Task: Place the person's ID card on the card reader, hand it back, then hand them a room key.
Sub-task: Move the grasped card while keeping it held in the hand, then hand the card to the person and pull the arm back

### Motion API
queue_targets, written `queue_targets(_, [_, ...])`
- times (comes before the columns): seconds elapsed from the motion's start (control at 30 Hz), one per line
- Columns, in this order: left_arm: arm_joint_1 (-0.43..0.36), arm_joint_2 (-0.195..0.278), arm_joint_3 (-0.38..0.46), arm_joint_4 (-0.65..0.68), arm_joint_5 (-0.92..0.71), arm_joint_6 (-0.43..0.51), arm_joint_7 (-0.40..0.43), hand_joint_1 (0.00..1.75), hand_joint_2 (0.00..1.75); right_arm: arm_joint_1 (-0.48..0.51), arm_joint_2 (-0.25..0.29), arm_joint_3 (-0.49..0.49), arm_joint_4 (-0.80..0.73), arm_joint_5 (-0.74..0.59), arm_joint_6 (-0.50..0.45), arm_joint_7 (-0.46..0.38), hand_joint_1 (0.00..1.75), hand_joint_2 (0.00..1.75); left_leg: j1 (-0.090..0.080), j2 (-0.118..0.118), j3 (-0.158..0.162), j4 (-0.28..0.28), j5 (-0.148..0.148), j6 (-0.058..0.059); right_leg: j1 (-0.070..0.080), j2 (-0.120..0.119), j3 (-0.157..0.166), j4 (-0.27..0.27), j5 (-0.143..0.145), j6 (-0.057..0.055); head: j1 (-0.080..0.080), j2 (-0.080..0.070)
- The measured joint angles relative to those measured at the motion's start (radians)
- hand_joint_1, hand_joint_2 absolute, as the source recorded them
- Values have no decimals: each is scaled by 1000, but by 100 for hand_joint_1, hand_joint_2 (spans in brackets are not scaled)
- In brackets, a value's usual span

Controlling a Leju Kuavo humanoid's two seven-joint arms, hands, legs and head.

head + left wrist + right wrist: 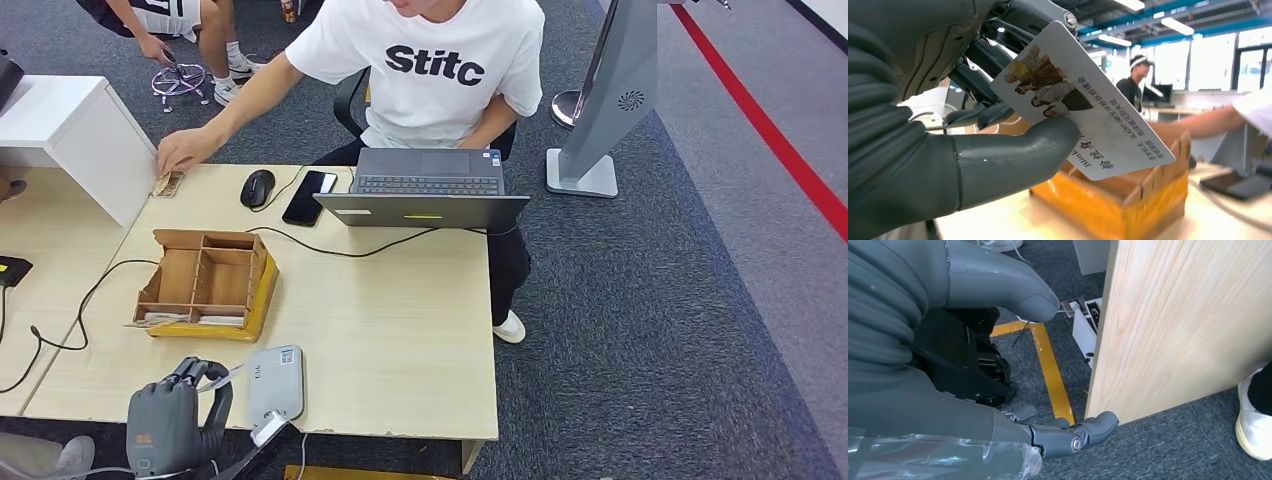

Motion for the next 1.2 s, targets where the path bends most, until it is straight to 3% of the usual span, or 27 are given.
queue_targets(0.37, [-48,-28,61,197,-26,-40,-9,175,175,-3,0,-24,0,53,9,-6,0,175,0,0,0,0,0,0,0,0,0,0,0,0,0,0])
queue_targets(0.7, [-66,-34,87,248,-48,-47,-11,175,175,-3,2,-42,0,75,19,-5,0,175,0,0,0,0,0,0,0,0,0,0,0,0,0,0])
queue_targets(0.9, [-116,12,74,265,-110,-99,61,175,175,-5,2,-45,0,107,20,2,0,175,0,0,1,0,1,-1,0,-1,0,0,1,-1,0,0])
queue_targets(1.2, [-141,70,22,284,-92,-53,122,175,175,-7,2,-57,4,125,20,3,0,175,0,0,0,0,1,-1,0,-1,0,0,1,-1,0,0])
